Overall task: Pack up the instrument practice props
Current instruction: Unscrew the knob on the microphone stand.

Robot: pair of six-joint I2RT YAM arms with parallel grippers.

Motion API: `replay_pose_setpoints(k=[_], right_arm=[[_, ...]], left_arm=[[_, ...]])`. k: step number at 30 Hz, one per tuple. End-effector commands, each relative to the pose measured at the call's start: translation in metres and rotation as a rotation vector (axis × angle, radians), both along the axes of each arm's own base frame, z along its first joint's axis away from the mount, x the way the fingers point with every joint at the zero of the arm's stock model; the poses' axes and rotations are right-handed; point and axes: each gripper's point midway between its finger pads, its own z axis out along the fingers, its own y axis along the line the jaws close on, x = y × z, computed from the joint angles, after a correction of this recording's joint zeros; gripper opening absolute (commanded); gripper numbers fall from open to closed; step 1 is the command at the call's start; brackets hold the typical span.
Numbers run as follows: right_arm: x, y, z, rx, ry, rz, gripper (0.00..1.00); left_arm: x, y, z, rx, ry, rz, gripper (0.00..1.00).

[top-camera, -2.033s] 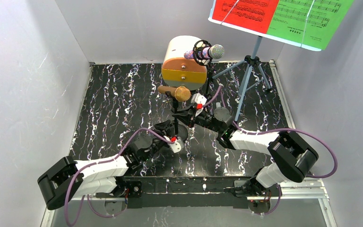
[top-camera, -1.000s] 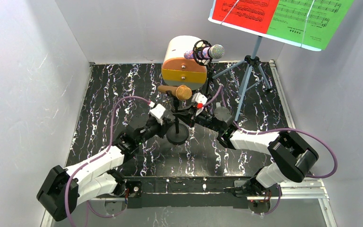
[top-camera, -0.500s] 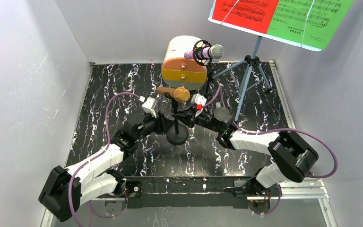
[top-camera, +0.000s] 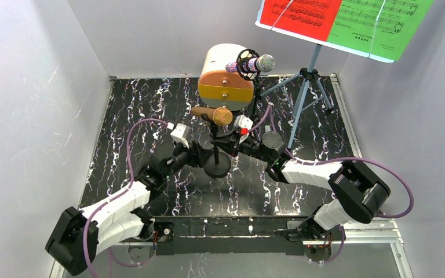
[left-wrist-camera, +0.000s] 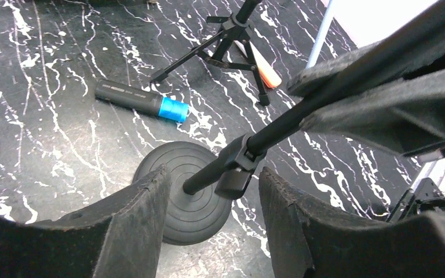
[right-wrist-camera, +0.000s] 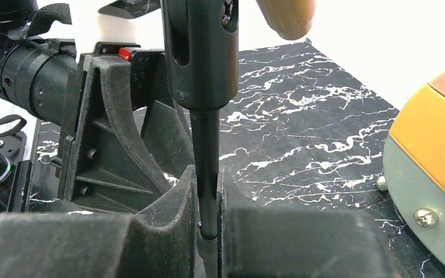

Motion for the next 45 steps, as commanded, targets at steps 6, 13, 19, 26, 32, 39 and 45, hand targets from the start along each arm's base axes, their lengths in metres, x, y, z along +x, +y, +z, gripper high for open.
replay_pose_setpoints(k=[6, 13, 19, 26, 32, 39, 45], right_arm=[[-0.032, 0.005, -0.049, -0.117, 0.131, 0.113, 0.01], [-0.032, 0.005, -0.048, -0.117, 0.129, 0.113, 0.01], [-0.032, 0.005, -0.048, -0.117, 0.125, 0.112, 0.01], [-0.032, 0.005, -0.047, -0.118, 0.121, 0.108, 0.01], [-0.031, 0.004, -0.048, -0.122, 0.123, 0.104, 0.01], [-0.030, 0.004, -0.050, -0.129, 0.122, 0.099, 0.01], [-0.028, 0.006, -0.053, -0.137, 0.132, 0.094, 0.01]], left_arm=[[-0.002, 0.008, 0.013, 0.011, -0.206, -0.025, 0.57], [0.000, 0.004, 0.014, 0.034, -0.253, -0.057, 0.55], [0.005, 0.000, 0.005, 0.056, -0.241, -0.068, 0.51], [0.008, -0.001, 0.003, 0.031, -0.222, -0.073, 0.34], [0.015, 0.003, -0.005, -0.068, -0.088, 0.008, 0.00], [0.016, 0.010, -0.019, -0.382, 0.304, 0.154, 0.00], [0.006, 0.004, -0.033, -0.628, 0.664, 0.262, 0.00]])
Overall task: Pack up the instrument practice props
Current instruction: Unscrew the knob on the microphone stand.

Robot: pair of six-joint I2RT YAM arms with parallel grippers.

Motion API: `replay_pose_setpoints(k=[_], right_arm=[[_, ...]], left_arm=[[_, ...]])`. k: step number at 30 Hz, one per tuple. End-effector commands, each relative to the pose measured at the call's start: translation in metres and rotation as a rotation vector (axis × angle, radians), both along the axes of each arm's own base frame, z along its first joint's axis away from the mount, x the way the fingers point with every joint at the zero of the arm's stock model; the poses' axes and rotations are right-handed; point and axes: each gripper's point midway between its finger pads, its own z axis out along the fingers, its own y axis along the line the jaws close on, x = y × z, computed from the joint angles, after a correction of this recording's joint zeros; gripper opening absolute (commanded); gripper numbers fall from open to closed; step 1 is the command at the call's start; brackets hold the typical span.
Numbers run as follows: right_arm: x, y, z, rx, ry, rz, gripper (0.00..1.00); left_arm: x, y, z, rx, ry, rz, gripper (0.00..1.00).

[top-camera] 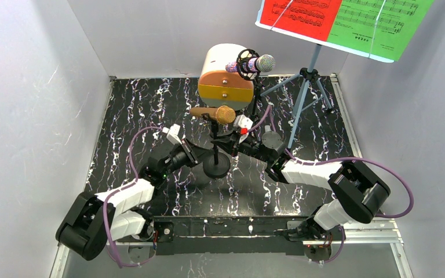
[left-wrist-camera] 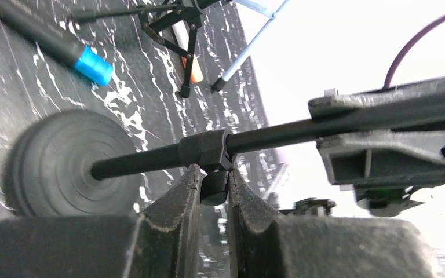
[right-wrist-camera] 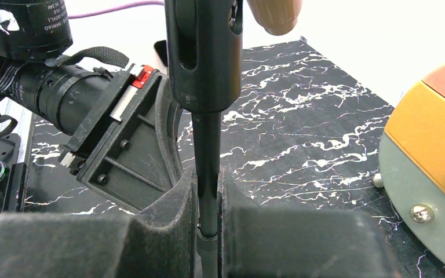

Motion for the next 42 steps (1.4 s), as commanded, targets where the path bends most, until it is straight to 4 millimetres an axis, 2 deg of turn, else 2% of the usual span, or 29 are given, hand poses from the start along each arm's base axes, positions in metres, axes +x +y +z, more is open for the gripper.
replay_pose_setpoints(k=[1, 4, 8, 9, 10, 13, 18, 19, 23, 25, 32, 38, 42], right_arm=[[-0.030, 0.007, -0.053, -0.137, 0.135, 0.111, 0.01], [-0.029, 0.007, -0.055, -0.143, 0.141, 0.108, 0.01], [-0.028, 0.008, -0.056, -0.151, 0.146, 0.098, 0.01], [-0.027, 0.008, -0.055, -0.151, 0.146, 0.097, 0.01], [-0.028, 0.008, -0.056, -0.152, 0.147, 0.099, 0.01], [-0.027, 0.008, -0.056, -0.153, 0.148, 0.097, 0.01], [-0.027, 0.008, -0.056, -0.154, 0.148, 0.092, 0.01], [-0.027, 0.008, -0.055, -0.154, 0.147, 0.092, 0.01], [-0.027, 0.007, -0.056, -0.155, 0.146, 0.087, 0.01], [-0.027, 0.007, -0.056, -0.154, 0.144, 0.088, 0.01], [-0.028, 0.007, -0.053, -0.144, 0.144, 0.093, 0.01], [-0.029, 0.007, -0.052, -0.137, 0.143, 0.096, 0.01], [-0.029, 0.006, -0.052, -0.137, 0.143, 0.091, 0.01]], left_arm=[[0.013, 0.019, -0.028, -0.221, 0.458, 0.246, 0.00], [0.010, 0.021, -0.031, -0.349, 0.600, 0.296, 0.00], [0.011, 0.021, -0.017, -0.416, 0.617, 0.303, 0.00], [0.012, 0.022, -0.014, -0.419, 0.603, 0.308, 0.04], [0.014, 0.024, -0.012, -0.397, 0.580, 0.313, 0.13], [0.017, 0.032, -0.011, -0.214, 0.488, 0.325, 0.38], [0.023, 0.052, 0.004, 0.138, 0.238, 0.300, 0.62], [0.023, 0.056, 0.006, 0.218, 0.169, 0.274, 0.65], [0.019, 0.065, 0.013, 0.394, -0.010, 0.189, 0.71], [0.014, 0.062, 0.022, 0.449, -0.120, 0.113, 0.73], [0.002, 0.079, 0.052, 0.686, -0.532, 0.008, 0.76], [-0.005, 0.072, 0.058, 0.801, -0.840, -0.109, 0.76], [-0.004, 0.069, 0.065, 0.874, -1.050, -0.082, 0.78]])
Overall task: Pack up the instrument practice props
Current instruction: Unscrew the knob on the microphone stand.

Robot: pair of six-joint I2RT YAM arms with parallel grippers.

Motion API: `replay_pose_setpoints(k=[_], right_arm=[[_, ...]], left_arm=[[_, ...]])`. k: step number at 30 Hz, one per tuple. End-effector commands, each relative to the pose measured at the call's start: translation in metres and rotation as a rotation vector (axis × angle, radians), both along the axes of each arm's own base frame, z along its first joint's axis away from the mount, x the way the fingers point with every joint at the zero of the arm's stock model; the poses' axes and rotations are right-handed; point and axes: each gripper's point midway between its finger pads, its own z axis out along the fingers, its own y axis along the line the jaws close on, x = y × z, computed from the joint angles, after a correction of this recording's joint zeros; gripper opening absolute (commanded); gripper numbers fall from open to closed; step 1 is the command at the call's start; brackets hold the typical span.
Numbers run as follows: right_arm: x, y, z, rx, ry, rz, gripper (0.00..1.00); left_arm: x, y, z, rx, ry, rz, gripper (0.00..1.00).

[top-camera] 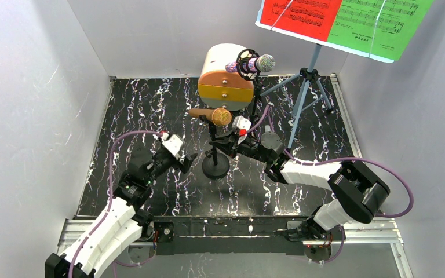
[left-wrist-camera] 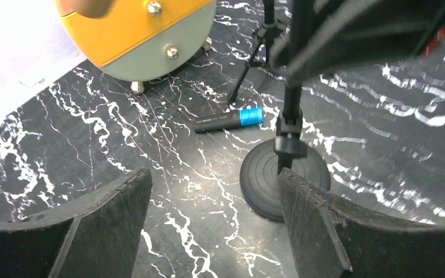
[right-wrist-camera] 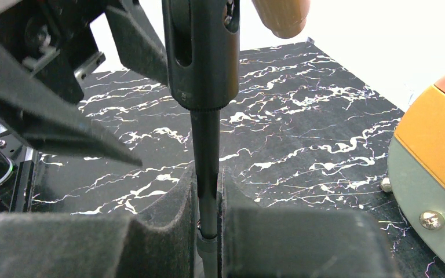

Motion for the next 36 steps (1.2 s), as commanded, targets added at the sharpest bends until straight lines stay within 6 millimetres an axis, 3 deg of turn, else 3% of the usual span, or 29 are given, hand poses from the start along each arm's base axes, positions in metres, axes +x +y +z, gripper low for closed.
replay_pose_setpoints(k=[1, 6, 11, 16, 28, 36], right_arm=[[-0.023, 0.002, -0.052, -0.135, 0.142, 0.072, 0.01], [-0.024, 0.002, -0.052, -0.132, 0.145, 0.076, 0.01], [-0.025, 0.003, -0.053, -0.131, 0.151, 0.081, 0.01], [-0.024, 0.002, -0.053, -0.130, 0.149, 0.078, 0.01], [-0.025, 0.004, -0.054, -0.127, 0.156, 0.084, 0.01], [-0.025, 0.004, -0.055, -0.126, 0.160, 0.084, 0.01]], left_arm=[[0.001, -0.004, 0.007, 0.152, -0.284, -0.063, 0.80], [-0.001, -0.016, 0.017, 0.243, -0.426, -0.073, 0.82], [-0.005, -0.041, 0.002, 0.358, -0.495, -0.134, 0.80], [-0.006, -0.047, -0.010, 0.485, -0.577, -0.120, 0.77], [-0.010, -0.053, -0.039, 0.599, -0.568, -0.157, 0.63], [-0.006, -0.061, -0.045, 0.573, -0.512, -0.154, 0.42]])
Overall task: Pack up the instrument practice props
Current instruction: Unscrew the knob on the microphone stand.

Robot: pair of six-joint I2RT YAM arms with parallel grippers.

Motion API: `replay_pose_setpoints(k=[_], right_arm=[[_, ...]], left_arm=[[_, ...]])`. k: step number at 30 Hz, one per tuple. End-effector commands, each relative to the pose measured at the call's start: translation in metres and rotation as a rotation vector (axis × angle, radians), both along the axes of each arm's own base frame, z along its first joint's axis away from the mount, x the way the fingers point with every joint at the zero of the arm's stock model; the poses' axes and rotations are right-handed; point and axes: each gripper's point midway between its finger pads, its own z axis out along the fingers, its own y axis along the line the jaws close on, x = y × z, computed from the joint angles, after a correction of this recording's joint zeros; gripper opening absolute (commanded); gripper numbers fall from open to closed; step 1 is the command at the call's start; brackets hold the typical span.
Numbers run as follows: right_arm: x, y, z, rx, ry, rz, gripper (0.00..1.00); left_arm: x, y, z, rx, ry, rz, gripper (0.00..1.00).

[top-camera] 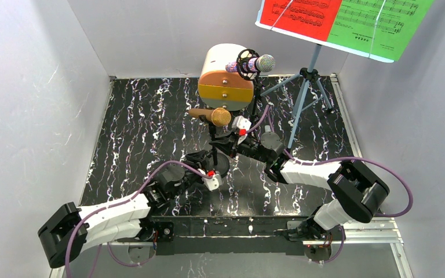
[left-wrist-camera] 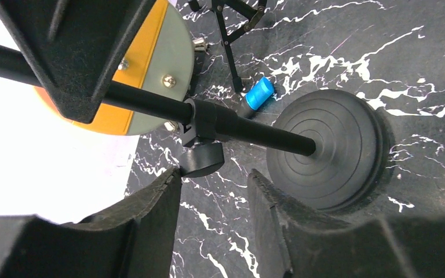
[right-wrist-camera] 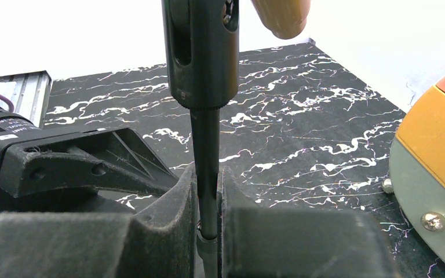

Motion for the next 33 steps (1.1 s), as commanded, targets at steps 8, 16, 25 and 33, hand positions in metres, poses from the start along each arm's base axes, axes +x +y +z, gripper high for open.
replay_pose_setpoints(k=[8, 16, 25, 33], right_arm=[[-0.025, 0.004, -0.057, -0.136, 0.161, 0.083, 0.01], [-0.024, 0.004, -0.058, -0.136, 0.162, 0.082, 0.01], [-0.025, 0.005, -0.057, -0.135, 0.163, 0.087, 0.01], [-0.025, 0.005, -0.058, -0.136, 0.164, 0.091, 0.01]], left_arm=[[0.007, -0.007, 0.013, -0.093, 0.023, 0.040, 0.41], [0.007, -0.012, 0.010, -0.128, 0.064, 0.043, 0.38], [0.005, -0.020, 0.016, -0.198, 0.080, 0.020, 0.42], [0.005, -0.022, 0.016, -0.203, 0.088, 0.020, 0.36]])
